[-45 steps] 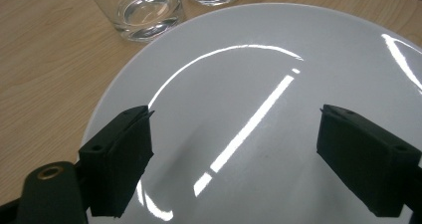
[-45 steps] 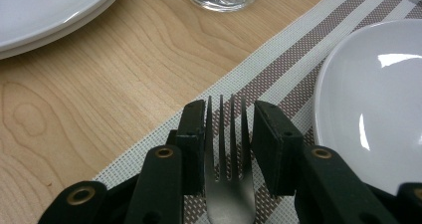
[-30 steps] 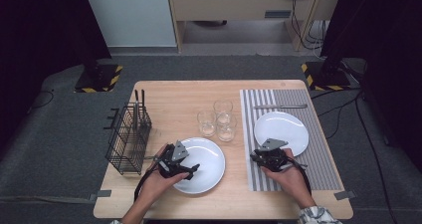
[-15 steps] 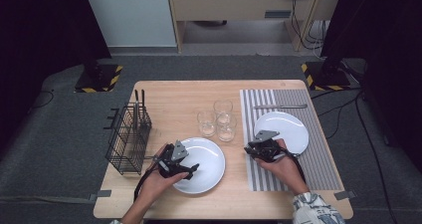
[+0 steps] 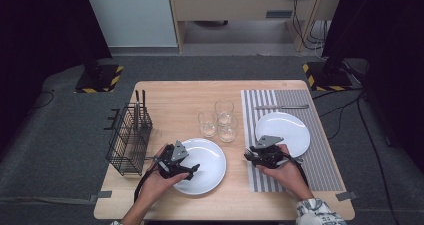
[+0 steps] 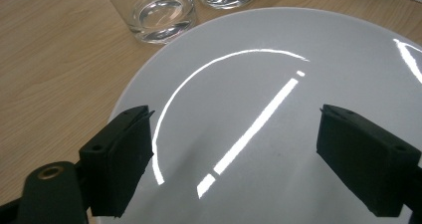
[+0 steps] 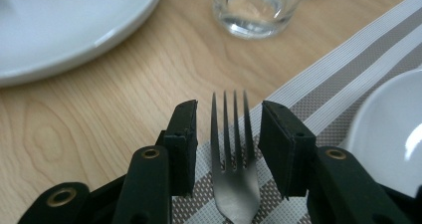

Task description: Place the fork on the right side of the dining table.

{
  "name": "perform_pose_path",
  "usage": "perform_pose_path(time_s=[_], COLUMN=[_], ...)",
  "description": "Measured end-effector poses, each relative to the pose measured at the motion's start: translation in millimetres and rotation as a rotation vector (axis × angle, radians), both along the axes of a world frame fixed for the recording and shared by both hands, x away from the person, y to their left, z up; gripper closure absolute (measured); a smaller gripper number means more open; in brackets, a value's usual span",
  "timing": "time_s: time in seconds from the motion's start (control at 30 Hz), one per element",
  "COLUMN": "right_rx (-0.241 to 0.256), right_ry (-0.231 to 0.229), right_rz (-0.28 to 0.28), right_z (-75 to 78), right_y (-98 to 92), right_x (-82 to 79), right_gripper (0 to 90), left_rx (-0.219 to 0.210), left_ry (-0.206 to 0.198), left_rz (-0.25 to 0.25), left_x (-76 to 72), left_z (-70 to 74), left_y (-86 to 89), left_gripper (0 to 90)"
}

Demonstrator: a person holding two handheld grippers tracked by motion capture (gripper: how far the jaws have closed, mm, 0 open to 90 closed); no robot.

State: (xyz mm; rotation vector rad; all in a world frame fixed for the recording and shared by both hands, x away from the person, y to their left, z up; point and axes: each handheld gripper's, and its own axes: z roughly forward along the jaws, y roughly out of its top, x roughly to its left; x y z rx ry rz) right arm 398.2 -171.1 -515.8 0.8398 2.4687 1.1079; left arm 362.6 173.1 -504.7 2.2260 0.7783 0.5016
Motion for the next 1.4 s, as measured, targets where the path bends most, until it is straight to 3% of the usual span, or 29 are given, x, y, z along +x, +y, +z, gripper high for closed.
perform_pose_path(time_s=[0.13, 0.23, 0.43, 0.6, 0.77, 1.03, 1.23, 1.4], right_rx=[0.070, 0.067, 0.056, 0.069, 0.057, 0.008, 0.007, 0.021], right_ry=[-0.028, -0.034, -0.026, -0.029, -0.023, 0.032, 0.047, 0.032], right_rz=[-0.027, -0.061, -0.067, -0.113, -0.109, -0.050, -0.035, -0.039], right_z=[10.6, 12.1, 8.1, 9.1, 9.1, 4.3, 5.4, 7.5], right_y=[0.2, 4.1, 10.7, 12.0, 20.5, 28.0, 17.4, 7.5], right_x=[-0.8, 0.2, 3.6, 8.4, 13.3, 9.6, 4.0, -2.6], right_gripper=[70.4, 76.3, 73.9, 72.1, 74.0, 88.8, 88.8, 82.8], left_rx=[0.002, 0.000, 0.001, 0.003, 0.005, 0.004, 0.007, 0.003], left_ry=[-0.009, -0.010, -0.007, -0.007, -0.003, -0.001, -0.001, -0.004], left_rz=[-0.002, -0.003, -0.003, -0.005, -0.006, -0.008, -0.009, -0.005], left_x=[-1.2, -1.4, -0.7, -1.1, -1.1, -1.2, -1.6, -2.0], left_z=[1.6, 1.8, 0.6, 0.8, 0.0, -0.1, -0.1, 0.5], left_y=[-1.4, -1.9, -1.5, -2.3, -2.5, -2.7, -3.2, -3.5], left_gripper=[13.8, 13.9, 13.9, 13.9, 13.9, 14.0, 14.0, 14.0])
